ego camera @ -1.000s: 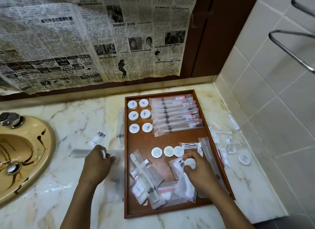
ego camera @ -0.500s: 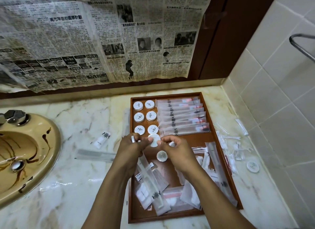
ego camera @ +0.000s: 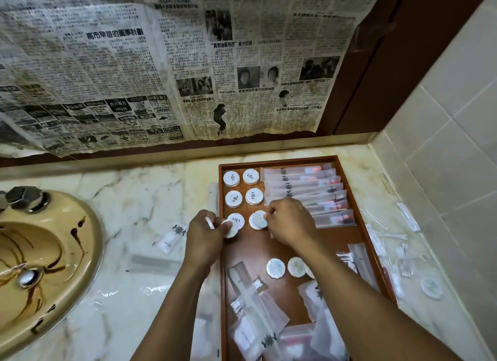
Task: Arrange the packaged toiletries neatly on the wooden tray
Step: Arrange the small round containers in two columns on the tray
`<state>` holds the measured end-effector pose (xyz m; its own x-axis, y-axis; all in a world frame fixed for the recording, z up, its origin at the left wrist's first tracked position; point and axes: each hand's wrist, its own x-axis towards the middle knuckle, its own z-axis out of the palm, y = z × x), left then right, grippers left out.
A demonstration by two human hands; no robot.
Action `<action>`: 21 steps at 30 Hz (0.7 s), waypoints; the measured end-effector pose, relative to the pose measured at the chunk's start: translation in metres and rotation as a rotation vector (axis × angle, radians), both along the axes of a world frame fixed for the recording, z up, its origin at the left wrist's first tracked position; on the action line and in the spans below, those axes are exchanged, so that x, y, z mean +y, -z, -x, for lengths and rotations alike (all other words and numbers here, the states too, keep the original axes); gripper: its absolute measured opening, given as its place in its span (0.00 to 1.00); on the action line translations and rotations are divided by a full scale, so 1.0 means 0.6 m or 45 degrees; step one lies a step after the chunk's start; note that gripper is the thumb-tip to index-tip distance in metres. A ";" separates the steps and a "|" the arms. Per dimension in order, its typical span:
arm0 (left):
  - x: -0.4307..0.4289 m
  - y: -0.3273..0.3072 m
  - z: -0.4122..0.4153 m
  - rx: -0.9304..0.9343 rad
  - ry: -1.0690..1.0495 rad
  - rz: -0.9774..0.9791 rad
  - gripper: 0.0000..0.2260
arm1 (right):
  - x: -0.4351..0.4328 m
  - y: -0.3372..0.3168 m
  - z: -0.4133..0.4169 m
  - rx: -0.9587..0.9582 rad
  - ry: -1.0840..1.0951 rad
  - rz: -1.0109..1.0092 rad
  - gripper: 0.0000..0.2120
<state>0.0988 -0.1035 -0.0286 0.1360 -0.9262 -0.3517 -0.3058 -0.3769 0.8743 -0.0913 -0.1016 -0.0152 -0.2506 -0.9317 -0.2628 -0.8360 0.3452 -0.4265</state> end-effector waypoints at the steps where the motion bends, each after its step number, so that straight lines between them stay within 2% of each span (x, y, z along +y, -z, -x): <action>1: -0.010 0.003 0.002 -0.057 0.031 0.033 0.16 | -0.013 0.002 -0.004 0.043 -0.038 -0.028 0.08; 7: -0.063 0.021 0.012 -0.486 0.280 0.084 0.16 | -0.049 0.011 -0.013 0.212 -0.145 -0.070 0.11; 10: -0.075 0.027 0.019 -0.624 0.372 0.108 0.17 | -0.052 0.014 -0.014 0.259 -0.156 -0.069 0.12; 14: -0.076 0.027 0.024 -0.711 0.481 0.164 0.11 | -0.051 0.015 -0.017 0.291 -0.157 -0.058 0.12; 18: -0.075 0.030 0.024 -0.752 0.549 0.247 0.13 | -0.049 0.011 -0.020 0.347 -0.177 -0.049 0.13; 21: -0.070 0.037 0.022 -0.660 0.572 0.288 0.16 | -0.045 -0.001 -0.022 0.293 -0.166 -0.047 0.14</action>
<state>0.0858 -0.1453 -0.0508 -0.1776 -0.9744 -0.1381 -0.7851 0.0557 0.6168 -0.0784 -0.1283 -0.0144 -0.1863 -0.9509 -0.2471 -0.9480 0.2400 -0.2089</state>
